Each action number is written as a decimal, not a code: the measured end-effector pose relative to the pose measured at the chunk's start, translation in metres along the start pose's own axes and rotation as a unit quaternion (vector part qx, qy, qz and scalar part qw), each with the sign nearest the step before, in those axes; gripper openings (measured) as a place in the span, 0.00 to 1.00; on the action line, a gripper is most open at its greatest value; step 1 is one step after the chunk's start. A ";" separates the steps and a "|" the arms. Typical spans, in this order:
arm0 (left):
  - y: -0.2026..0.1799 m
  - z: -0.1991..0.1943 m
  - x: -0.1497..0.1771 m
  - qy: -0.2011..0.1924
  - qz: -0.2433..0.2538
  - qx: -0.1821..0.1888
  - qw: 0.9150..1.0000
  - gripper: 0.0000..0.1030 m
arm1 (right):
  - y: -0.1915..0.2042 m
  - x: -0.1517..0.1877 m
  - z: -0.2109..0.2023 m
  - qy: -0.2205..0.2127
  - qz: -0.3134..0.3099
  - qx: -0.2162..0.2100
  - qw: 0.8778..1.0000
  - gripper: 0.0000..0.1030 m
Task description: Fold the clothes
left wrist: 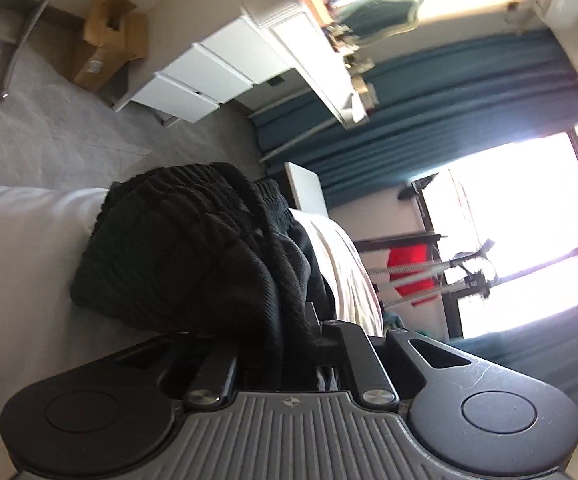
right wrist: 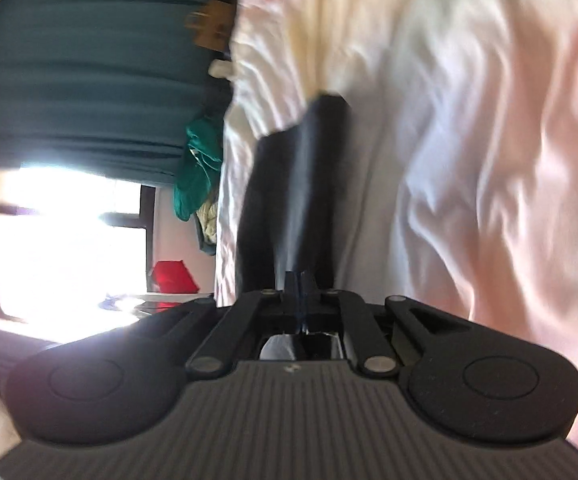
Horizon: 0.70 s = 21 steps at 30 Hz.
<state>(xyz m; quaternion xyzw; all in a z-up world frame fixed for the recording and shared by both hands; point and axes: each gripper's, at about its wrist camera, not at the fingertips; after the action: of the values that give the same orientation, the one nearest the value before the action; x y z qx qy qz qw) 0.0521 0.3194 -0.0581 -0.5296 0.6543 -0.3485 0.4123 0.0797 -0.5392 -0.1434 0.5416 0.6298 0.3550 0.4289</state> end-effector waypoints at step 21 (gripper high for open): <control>0.008 0.043 0.011 0.010 0.015 -0.038 0.999 0.37 | -0.003 -0.021 0.135 0.011 -0.087 -0.032 0.996 0.73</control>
<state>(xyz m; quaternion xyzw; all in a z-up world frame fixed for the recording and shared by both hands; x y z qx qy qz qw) 0.0874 0.3094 -0.0850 -0.5317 0.6791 -0.3224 0.3901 0.2041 -0.5622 -0.1937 0.4662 0.6678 0.3424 0.4684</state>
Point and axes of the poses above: each gripper's, at about its wrist camera, not at the fingertips, and z roughly the way its jaws point, y to its left, x to its underside, and after that the axes turned 9 degrees about -z, right-handed
